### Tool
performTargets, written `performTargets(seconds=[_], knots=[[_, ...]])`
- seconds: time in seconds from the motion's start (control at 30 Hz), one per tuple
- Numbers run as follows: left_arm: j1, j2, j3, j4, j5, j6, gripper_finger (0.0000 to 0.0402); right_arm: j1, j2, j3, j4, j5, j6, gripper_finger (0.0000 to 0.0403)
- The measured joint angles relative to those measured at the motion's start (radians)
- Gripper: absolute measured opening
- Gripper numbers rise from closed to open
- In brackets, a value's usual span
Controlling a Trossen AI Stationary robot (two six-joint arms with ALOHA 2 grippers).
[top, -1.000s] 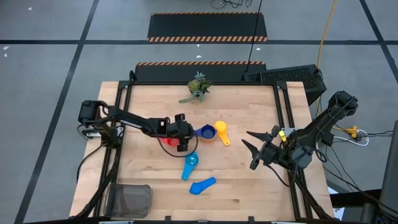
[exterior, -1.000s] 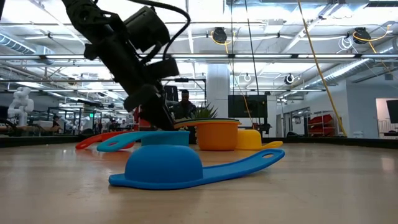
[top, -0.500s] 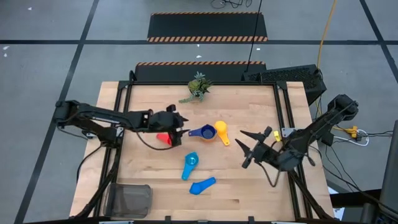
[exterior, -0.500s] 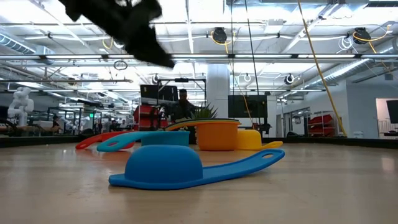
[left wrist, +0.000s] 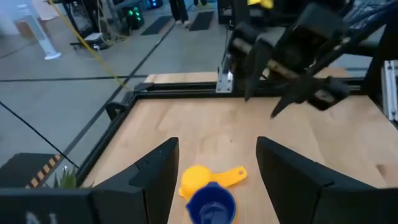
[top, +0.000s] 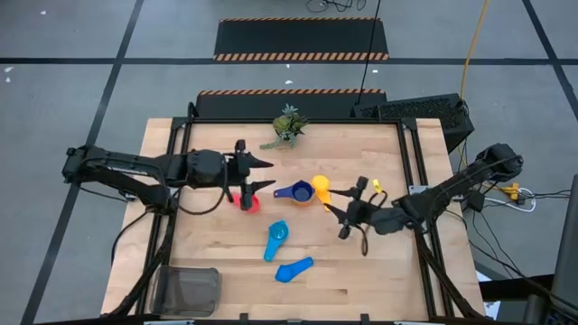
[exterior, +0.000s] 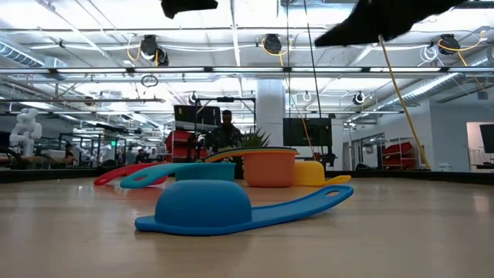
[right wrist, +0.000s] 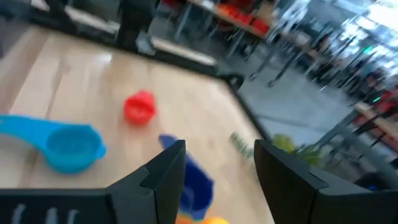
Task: Nest measuring cups in basket
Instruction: Stack the yellow measuring cup on top of the dark blue measuring cup
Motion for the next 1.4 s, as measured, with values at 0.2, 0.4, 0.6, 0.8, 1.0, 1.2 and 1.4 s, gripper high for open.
performTargets(seconds=[0.2, 0.4, 0.6, 0.8, 1.0, 1.2, 1.4], knots=[[0.001, 0.004, 0.007, 0.009, 0.0, -0.015, 0.0218, -0.045, 0.053, 0.009, -0.139, -0.134, 0.027, 0.0185], [0.001, 0.013, 0.005, -0.011, 0.0, -0.019, 0.0218, -0.094, 0.164, 0.01, -0.175, -0.286, 0.023, 0.0185], [0.001, 0.013, 0.005, -0.007, -0.001, 0.001, 0.0218, -0.137, 0.279, 0.01, -0.23, -0.365, 0.056, 0.0185], [0.001, 0.013, 0.005, -0.006, -0.001, 0.043, 0.0218, -0.143, 0.323, 0.01, -0.238, -0.433, 0.042, 0.0185], [0.002, 0.013, 0.005, -0.005, -0.001, 0.065, 0.0218, -0.143, 0.323, 0.01, -0.332, -0.391, 0.029, 0.0185], [0.002, 0.013, 0.005, 0.002, -0.001, 0.08, 0.0218, -0.143, 0.323, 0.01, -0.343, -0.333, 0.029, 0.0185], [0.002, 0.013, 0.005, 0.04, -0.001, 0.087, 0.0218, -0.143, 0.323, -0.007, -0.323, -0.324, 0.025, 0.0185]])
